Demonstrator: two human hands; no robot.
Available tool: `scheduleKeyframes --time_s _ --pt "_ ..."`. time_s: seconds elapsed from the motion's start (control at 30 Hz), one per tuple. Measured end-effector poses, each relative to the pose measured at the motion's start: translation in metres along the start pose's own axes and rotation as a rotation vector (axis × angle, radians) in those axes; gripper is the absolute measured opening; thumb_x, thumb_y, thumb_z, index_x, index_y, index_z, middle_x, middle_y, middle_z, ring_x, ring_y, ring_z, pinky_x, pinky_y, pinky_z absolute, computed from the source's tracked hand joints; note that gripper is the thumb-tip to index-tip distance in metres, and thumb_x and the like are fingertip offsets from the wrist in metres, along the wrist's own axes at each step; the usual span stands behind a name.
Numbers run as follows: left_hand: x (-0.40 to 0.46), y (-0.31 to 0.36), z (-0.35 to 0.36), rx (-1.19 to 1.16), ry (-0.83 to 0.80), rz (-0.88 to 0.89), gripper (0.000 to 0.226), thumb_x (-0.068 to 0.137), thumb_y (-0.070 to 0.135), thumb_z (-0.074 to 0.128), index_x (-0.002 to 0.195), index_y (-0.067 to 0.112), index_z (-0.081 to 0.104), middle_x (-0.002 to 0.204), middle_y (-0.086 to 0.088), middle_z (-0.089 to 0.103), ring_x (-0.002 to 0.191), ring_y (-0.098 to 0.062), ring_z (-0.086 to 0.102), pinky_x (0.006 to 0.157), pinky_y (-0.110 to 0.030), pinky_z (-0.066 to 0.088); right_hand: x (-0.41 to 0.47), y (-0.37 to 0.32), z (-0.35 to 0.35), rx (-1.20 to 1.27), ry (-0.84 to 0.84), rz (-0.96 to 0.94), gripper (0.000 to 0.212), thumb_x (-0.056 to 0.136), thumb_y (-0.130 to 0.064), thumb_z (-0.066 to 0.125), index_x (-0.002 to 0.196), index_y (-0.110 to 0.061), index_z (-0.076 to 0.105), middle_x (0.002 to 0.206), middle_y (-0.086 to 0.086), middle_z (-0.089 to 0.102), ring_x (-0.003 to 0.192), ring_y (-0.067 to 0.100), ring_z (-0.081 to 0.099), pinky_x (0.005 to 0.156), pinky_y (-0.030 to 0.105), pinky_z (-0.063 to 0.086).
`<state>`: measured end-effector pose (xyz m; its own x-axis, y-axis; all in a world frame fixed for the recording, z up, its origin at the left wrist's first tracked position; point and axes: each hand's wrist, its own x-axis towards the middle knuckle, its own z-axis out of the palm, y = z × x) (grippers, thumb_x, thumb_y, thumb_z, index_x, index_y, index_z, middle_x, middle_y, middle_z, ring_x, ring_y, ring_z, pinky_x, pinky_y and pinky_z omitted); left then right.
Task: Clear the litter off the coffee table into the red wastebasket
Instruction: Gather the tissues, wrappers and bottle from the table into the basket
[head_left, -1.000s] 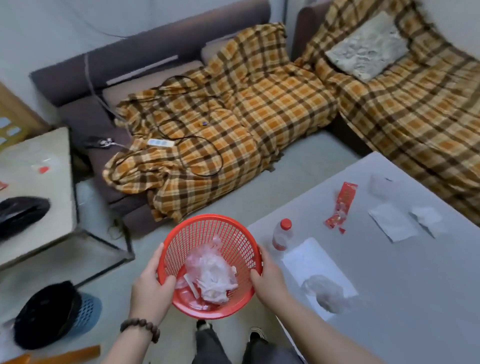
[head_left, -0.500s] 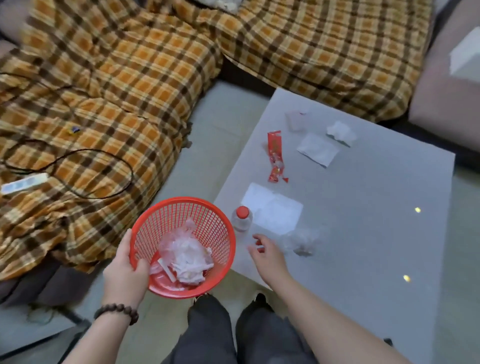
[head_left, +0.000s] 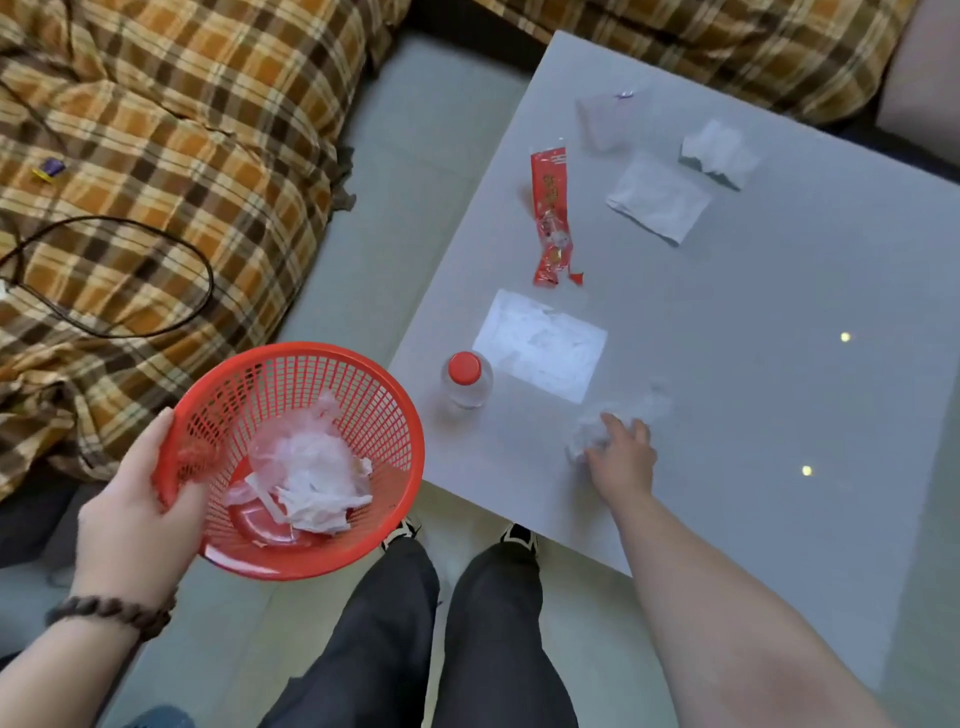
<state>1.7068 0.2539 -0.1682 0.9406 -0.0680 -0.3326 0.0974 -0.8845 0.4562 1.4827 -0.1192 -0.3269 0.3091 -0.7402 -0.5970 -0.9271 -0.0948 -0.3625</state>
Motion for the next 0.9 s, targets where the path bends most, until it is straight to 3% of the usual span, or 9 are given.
scheduleKeyframes --time_s 0.1,0.2,0.33,0.47,0.57,0.63,0.77,0.83,0.9 --pt "-0.009 0.004 0.002 -0.025 0.023 -0.009 0.072 0.067 0.044 0.045 0.137 0.056 0.032 0.103 0.005 0.065 0.085 -0.022 0.067 0.078 -0.046 0.055 -0.005 -0.003 0.005 0.078 0.046 0.029 0.034 0.088 -0.006 0.049 0.119 -0.016 0.058 0.135 0.013 0.038 0.108 0.034 0.045 0.087 0.035 0.042" --pt "-0.023 0.016 0.004 -0.038 0.055 0.002 0.071 0.073 0.03 0.055 0.139 0.046 0.035 0.089 0.005 0.063 0.065 -0.001 0.058 0.063 -0.022 0.046 -0.025 -0.017 0.0 0.163 0.05 -0.04 0.028 0.088 -0.006 0.048 0.111 -0.012 0.062 0.121 0.015 0.049 0.084 0.024 0.05 0.077 0.026 0.038" --pt "-0.032 0.027 0.008 -0.048 0.045 -0.003 0.069 0.082 0.005 0.06 0.143 0.03 0.041 0.09 -0.003 0.062 0.063 -0.01 0.054 0.06 -0.022 0.04 -0.083 -0.049 -0.008 0.32 -0.05 -0.12 0.029 0.085 -0.013 0.052 0.11 -0.022 0.063 0.11 0.007 0.058 0.089 0.02 0.056 0.077 0.032 0.046" --pt "-0.043 0.036 0.008 -0.12 0.021 -0.001 0.07 0.082 0.001 0.057 0.145 0.028 0.039 0.099 -0.007 0.064 0.078 -0.022 0.058 0.073 -0.027 0.043 -0.159 -0.089 -0.01 0.417 -0.124 -0.273 0.031 0.08 -0.012 0.06 0.1 -0.036 0.063 0.1 -0.004 0.065 0.08 0.002 0.057 0.065 0.008 0.042" --pt "-0.049 0.04 0.008 -0.172 0.024 0.023 0.07 0.083 0.001 0.056 0.145 0.027 0.039 0.105 -0.011 0.067 0.088 -0.029 0.063 0.077 -0.031 0.048 -0.202 -0.129 0.0 0.443 -0.227 -0.483 0.042 0.078 -0.01 0.062 0.089 -0.051 0.06 0.102 -0.016 0.058 0.092 -0.008 0.054 0.071 0.001 0.039" --pt "-0.051 0.039 0.002 -0.205 0.037 0.027 0.07 0.082 0.001 0.056 0.144 0.028 0.039 0.108 -0.007 0.067 0.092 -0.026 0.063 0.08 -0.032 0.05 -0.218 -0.156 0.013 0.38 -0.316 -0.608 0.038 0.081 -0.013 0.06 0.095 -0.047 0.062 0.106 -0.019 0.053 0.1 -0.007 0.05 0.079 0.005 0.04" --pt "-0.054 0.034 -0.01 -0.274 0.051 0.039 0.069 0.082 0.003 0.057 0.143 0.03 0.04 0.105 0.005 0.063 0.089 -0.015 0.061 0.081 -0.03 0.05 -0.218 -0.194 0.034 0.136 -0.488 -0.721 0.045 0.085 -0.014 0.06 0.125 -0.033 0.055 0.132 -0.005 0.045 0.119 0.013 0.044 0.104 0.029 0.039" --pt "-0.052 0.029 -0.015 -0.288 0.063 0.029 0.069 0.082 0.003 0.057 0.143 0.03 0.04 0.103 0.008 0.06 0.088 -0.013 0.059 0.081 -0.028 0.048 -0.214 -0.202 0.031 0.071 -0.444 -0.781 0.049 0.084 -0.017 0.063 0.13 -0.031 0.052 0.133 -0.001 0.045 0.12 0.016 0.044 0.105 0.033 0.038" --pt "-0.049 0.025 -0.019 -0.285 0.084 0.015 0.068 0.082 0.004 0.056 0.143 0.031 0.04 0.103 0.01 0.058 0.088 -0.011 0.056 0.081 -0.025 0.045 -0.206 -0.203 0.018 0.144 -0.248 -0.883 0.044 0.082 -0.02 0.065 0.124 -0.027 0.058 0.124 0.001 0.05 0.114 0.016 0.046 0.099 0.03 0.039"
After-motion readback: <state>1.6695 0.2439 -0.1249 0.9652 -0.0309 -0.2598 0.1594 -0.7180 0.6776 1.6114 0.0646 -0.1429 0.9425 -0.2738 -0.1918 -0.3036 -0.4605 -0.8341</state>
